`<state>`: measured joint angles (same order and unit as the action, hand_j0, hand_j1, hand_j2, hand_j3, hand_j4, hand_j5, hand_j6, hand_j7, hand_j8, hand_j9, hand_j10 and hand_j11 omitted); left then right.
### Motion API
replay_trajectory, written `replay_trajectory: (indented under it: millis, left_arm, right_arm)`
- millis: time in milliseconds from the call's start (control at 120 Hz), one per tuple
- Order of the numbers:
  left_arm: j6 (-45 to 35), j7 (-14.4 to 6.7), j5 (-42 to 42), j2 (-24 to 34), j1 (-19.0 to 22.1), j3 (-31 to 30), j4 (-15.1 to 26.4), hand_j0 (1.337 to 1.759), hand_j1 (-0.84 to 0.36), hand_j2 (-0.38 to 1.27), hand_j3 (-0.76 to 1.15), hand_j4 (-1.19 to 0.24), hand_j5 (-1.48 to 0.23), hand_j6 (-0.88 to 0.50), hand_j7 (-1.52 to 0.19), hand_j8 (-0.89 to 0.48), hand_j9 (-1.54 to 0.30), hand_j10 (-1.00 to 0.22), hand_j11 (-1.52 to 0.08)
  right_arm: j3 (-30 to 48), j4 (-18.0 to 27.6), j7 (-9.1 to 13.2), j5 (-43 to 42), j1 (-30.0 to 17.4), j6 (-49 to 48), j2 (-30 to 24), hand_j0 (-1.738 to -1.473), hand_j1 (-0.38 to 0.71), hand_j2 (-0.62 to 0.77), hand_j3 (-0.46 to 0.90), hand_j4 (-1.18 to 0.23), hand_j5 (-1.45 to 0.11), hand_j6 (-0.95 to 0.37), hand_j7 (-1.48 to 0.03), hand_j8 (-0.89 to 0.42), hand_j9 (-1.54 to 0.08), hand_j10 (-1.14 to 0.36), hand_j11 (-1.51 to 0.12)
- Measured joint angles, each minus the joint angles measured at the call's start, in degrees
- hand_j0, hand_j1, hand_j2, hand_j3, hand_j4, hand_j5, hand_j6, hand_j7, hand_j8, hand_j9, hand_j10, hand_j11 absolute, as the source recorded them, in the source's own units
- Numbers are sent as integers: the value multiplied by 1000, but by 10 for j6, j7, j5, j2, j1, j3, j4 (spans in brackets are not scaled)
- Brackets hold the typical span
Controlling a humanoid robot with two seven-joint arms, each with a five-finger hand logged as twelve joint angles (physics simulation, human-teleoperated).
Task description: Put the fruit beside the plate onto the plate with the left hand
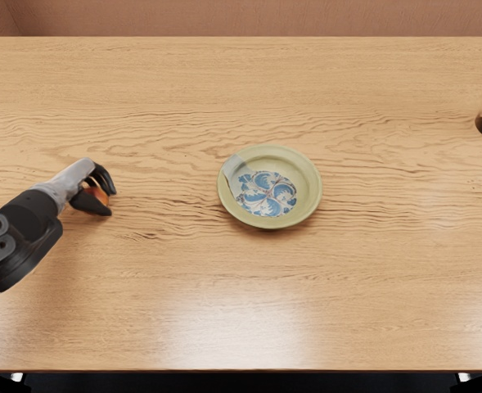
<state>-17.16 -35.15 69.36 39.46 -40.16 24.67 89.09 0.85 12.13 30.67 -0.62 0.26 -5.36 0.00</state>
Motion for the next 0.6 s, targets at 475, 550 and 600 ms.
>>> replay_trajectory:
  millis: [475,550,600]
  left_arm:
    - [2,-1,-3,-49,-75,18,58,1639,-262,163,-10,-835,-1207,-596,-1162,-417,-1176,-533,-1177]
    - [4,-1,-3,-60,-90,19,59,1639,-253,146,-7,-833,-1214,-600,-1163,-422,-1179,-540,-1179]
    - [5,-1,-3,-70,-97,19,60,1639,-258,163,-5,-834,-1214,-601,-1161,-421,-1179,-542,-1180]
  right_arm:
    - [0,2,0,0,3,0,0,-1658,-349,0,0,0,0,0,0,0,0,0,0]
    - [0,2,0,0,3,0,0,-1658,-349,0,0,0,0,0,0,0,0,0,0]
    - [0,2,-1,0,3,0,0,-1658,-349,0,0,0,0,0,0,0,0,0,0]
